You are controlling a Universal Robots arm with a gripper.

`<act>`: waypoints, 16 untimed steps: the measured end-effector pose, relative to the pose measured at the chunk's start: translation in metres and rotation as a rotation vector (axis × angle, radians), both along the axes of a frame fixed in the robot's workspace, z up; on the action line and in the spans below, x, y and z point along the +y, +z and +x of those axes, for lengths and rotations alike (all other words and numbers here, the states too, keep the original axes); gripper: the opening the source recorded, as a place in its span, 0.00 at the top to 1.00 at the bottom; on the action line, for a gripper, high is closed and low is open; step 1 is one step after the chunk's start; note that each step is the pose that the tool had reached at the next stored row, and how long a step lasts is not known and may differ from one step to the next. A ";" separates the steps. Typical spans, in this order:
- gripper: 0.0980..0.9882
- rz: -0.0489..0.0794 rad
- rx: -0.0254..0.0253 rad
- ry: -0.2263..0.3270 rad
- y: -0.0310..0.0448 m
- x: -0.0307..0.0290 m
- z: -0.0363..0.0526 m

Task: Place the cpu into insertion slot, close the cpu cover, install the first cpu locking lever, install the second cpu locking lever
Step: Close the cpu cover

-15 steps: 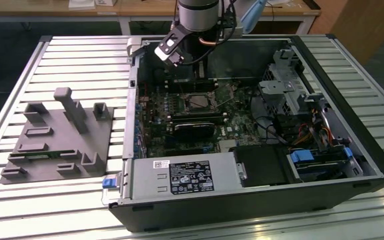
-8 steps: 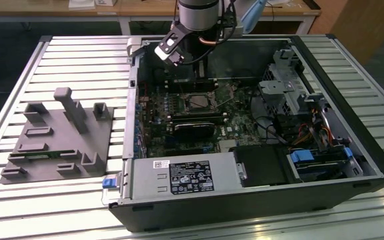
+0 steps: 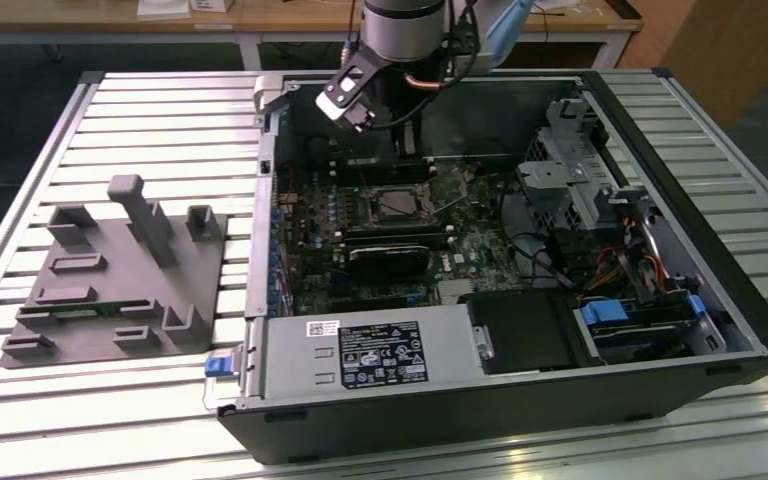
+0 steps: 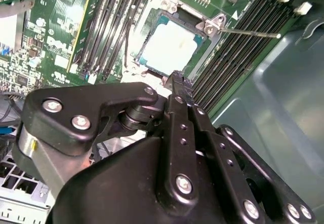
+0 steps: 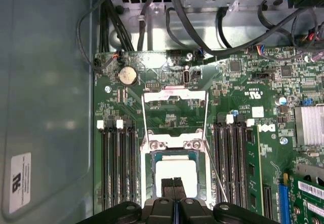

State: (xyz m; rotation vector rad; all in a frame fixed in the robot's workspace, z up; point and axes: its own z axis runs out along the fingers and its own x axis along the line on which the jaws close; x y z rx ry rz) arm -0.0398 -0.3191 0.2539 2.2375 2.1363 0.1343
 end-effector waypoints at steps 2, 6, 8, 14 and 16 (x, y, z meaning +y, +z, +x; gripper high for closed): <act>0.99 0.000 0.0000 0.000 0.0000 0.0000 0.0030; 0.99 0.000 0.0000 0.000 0.0000 0.0000 0.0088; 0.99 0.000 0.0000 0.000 0.0000 0.0000 0.0117; 0.99 0.000 0.0000 0.000 0.0000 0.0000 0.0203; 0.99 0.000 0.0000 0.000 0.0000 0.0000 0.0235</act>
